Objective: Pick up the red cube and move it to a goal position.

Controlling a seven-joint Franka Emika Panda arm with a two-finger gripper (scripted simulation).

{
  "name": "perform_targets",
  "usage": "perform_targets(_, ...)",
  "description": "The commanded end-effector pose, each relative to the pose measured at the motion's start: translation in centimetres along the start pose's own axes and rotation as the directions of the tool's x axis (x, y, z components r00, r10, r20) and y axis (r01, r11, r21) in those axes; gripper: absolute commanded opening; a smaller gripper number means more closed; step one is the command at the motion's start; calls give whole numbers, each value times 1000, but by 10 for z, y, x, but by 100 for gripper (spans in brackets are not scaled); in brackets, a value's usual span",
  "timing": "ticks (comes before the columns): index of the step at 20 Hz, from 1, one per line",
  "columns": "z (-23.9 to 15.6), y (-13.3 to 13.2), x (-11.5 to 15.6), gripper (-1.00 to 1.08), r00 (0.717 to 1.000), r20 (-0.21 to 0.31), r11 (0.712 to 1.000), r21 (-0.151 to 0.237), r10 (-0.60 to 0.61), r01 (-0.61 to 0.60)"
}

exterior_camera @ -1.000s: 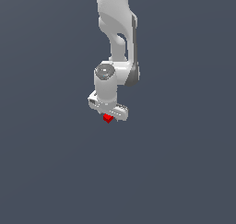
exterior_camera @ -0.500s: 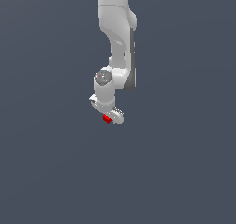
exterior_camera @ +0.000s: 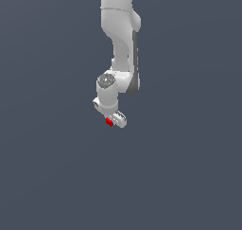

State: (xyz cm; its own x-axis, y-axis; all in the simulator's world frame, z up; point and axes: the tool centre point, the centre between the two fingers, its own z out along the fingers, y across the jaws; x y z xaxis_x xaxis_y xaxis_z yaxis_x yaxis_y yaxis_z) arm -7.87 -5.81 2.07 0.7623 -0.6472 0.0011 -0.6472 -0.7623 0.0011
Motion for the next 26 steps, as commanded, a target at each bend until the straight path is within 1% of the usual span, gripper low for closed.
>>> perform_targets(1, 0, 0, 0, -100, 1000, 0, 1000, 0, 1, -1)
perform_targets(8, 0, -1, 0, -100, 1000, 0, 1000, 0, 0, 0)
perform_targets(13, -1, -13, 2, -100, 1000, 0, 1000, 0, 0, 0)
perform_targets(19, -3, -43, 8, -100, 1000, 0, 1000, 0, 0, 0)
perform_targets(26, -7, -94, 19, -100, 1000, 0, 1000, 0, 0, 0)
